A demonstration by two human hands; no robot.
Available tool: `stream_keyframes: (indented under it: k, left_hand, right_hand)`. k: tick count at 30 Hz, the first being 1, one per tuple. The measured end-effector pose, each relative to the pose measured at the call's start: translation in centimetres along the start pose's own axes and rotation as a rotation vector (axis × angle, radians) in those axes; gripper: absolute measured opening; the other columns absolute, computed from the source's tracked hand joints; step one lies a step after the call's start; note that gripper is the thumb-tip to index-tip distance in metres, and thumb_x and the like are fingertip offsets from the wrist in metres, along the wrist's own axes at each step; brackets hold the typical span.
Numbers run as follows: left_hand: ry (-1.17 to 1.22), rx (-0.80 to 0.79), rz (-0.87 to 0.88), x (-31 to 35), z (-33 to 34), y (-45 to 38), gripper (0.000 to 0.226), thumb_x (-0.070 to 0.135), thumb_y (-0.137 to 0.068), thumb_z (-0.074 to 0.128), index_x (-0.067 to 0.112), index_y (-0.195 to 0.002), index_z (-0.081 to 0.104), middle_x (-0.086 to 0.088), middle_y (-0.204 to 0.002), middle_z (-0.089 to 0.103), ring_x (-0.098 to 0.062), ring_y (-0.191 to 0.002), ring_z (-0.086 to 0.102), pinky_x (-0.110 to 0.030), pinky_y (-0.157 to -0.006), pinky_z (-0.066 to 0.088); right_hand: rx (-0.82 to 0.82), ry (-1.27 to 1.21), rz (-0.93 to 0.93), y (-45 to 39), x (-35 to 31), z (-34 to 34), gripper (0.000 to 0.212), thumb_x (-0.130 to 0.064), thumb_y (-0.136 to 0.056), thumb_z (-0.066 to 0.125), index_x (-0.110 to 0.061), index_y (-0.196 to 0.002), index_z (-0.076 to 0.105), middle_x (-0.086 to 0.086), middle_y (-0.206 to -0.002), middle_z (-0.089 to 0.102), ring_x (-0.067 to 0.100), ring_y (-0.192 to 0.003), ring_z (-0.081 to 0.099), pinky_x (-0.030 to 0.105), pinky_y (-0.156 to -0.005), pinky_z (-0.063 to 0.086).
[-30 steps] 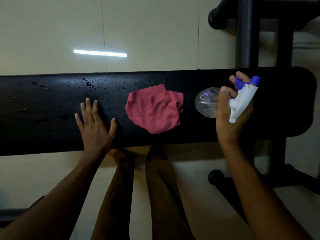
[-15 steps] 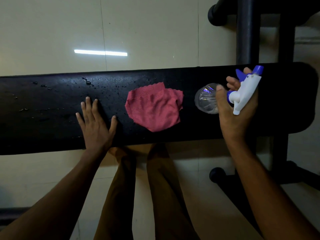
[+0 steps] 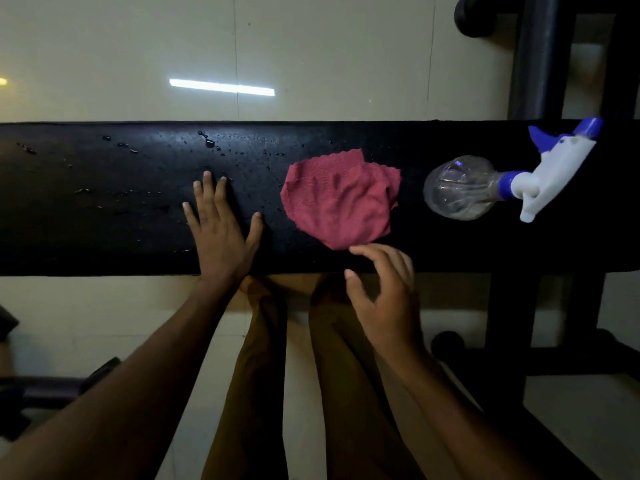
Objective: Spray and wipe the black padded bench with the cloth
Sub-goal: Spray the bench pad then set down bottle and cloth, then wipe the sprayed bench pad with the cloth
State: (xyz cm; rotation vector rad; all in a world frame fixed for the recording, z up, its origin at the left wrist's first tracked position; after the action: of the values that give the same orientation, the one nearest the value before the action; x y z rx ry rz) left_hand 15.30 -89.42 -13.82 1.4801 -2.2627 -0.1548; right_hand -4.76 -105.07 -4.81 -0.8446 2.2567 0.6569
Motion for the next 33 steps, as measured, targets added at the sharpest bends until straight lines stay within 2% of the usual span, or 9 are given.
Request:
stream_keyframes:
  k: [6, 11, 17, 21, 24, 26, 28, 31, 33]
  left_hand:
    - [0.004, -0.007, 0.026, 0.2, -0.3, -0.1, 0.077, 0.047, -0.099, 0.050, 0.010, -0.158, 0.018, -0.014, -0.169, 0.005, -0.030, -0.156, 0.000, -0.054, -0.126, -0.001]
    - [-0.007, -0.029, 0.032, -0.5, -0.4, -0.1, 0.079, 0.049, -0.099, 0.049, 0.012, -0.160, 0.014, -0.012, -0.169, 0.003, -0.029, -0.156, -0.002, -0.054, -0.127, 0.000]
    - [-0.016, -0.028, 0.041, -0.8, -0.3, -0.2, 0.080, 0.052, -0.098, 0.047, 0.013, -0.160, 0.013, -0.011, -0.169, 0.002, -0.027, -0.157, -0.002, -0.052, -0.127, 0.000]
    - [0.006, -0.033, 0.067, -1.3, -0.6, -0.2, 0.077, 0.049, -0.100, 0.046, 0.012, -0.160, 0.014, -0.011, -0.169, 0.003, -0.027, -0.157, -0.001, -0.052, -0.127, 0.002]
    - [0.012, -0.031, 0.092, -2.1, -1.1, -0.2, 0.076, 0.047, -0.100, 0.047, 0.012, -0.159, 0.016, -0.013, -0.169, 0.006, -0.028, -0.157, 0.002, -0.049, -0.128, 0.004]
    - [0.039, -0.019, 0.081, -3.0, -1.6, -0.3, 0.075, 0.046, -0.100, 0.047, 0.010, -0.159, 0.016, -0.014, -0.168, 0.008, -0.029, -0.156, 0.003, -0.049, -0.128, 0.005]
    - [0.066, 0.011, 0.032, -4.3, -2.3, -0.5, 0.074, 0.044, -0.100, 0.046, 0.008, -0.158, 0.017, -0.016, -0.167, 0.010, -0.030, -0.156, 0.005, -0.051, -0.127, 0.007]
    - [0.075, 0.040, -0.035, -7.0, -3.3, -1.1, 0.071, 0.041, -0.101, 0.043, 0.006, -0.158, 0.018, -0.018, -0.167, 0.012, -0.031, -0.156, 0.007, -0.052, -0.127, 0.009]
    - [0.037, 0.042, -0.035, -8.9, -3.9, -1.5, 0.069, 0.041, -0.102, 0.041, 0.006, -0.157, 0.020, -0.018, -0.166, 0.013, -0.031, -0.156, 0.007, -0.054, -0.126, 0.009]
  right_hand:
    - [-0.180, 0.345, -0.113, -5.6, -0.6, 5.2, 0.056, -0.038, -0.083, 0.080, -0.018, -0.132, 0.061, 0.007, -0.130, 0.057, 0.027, -0.120, 0.051, 0.041, -0.097, 0.043]
    - [-0.179, 0.484, -0.148, -7.2, 0.0, 6.0, 0.036, -0.027, -0.086, 0.078, -0.015, -0.117, 0.065, 0.008, -0.121, 0.060, 0.030, -0.112, 0.055, 0.043, -0.092, 0.043]
    - [-0.131, 0.148, 0.030, -9.6, -2.5, 5.4, 0.013, -0.014, -0.097, 0.066, -0.009, -0.109, 0.064, -0.001, -0.106, 0.058, 0.014, -0.097, 0.054, 0.011, -0.075, 0.037]
    - [0.026, -0.062, 0.027, -10.8, -6.8, 5.4, 0.013, -0.013, -0.098, 0.064, -0.006, -0.109, 0.063, -0.002, -0.106, 0.057, 0.012, -0.090, 0.060, 0.026, -0.076, 0.054]
    - [0.108, -0.110, -0.004, -11.7, -10.2, 6.7, 0.015, -0.012, -0.099, 0.064, -0.001, -0.110, 0.063, 0.003, -0.107, 0.057, -0.005, -0.084, 0.056, 0.006, -0.069, 0.048]
    - [0.101, -0.131, -0.030, -12.1, -12.0, 8.2, 0.017, -0.011, -0.099, 0.064, 0.000, -0.111, 0.063, 0.003, -0.108, 0.056, -0.013, -0.083, 0.056, 0.002, -0.067, 0.046]
    - [-0.015, -0.111, -0.038, -12.3, -13.4, 10.2, 0.019, -0.015, -0.099, 0.065, -0.005, -0.115, 0.063, -0.002, -0.109, 0.053, -0.008, -0.083, 0.058, 0.010, -0.069, 0.051]
    - [-0.310, 0.074, -0.041, -12.1, -13.7, 13.5, 0.031, -0.030, -0.099, 0.065, -0.015, -0.126, 0.062, -0.003, -0.117, 0.057, 0.008, -0.102, 0.057, 0.027, -0.091, 0.053]
    - [-0.328, 0.198, -0.068, -11.6, -13.6, 15.2, 0.035, -0.036, -0.099, 0.062, -0.018, -0.130, 0.062, 0.000, -0.126, 0.060, 0.017, -0.117, 0.054, 0.040, -0.103, 0.048]
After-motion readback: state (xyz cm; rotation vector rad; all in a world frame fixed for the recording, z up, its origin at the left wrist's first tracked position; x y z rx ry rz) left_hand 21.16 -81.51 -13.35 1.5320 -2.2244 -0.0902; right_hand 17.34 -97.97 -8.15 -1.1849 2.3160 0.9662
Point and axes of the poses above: each hand's wrist, its own y-axis away from the middle knuckle, its own z-axis out of the palm, x = y × z, the point moved 2 cm from there along -y, towards the middle knuckle
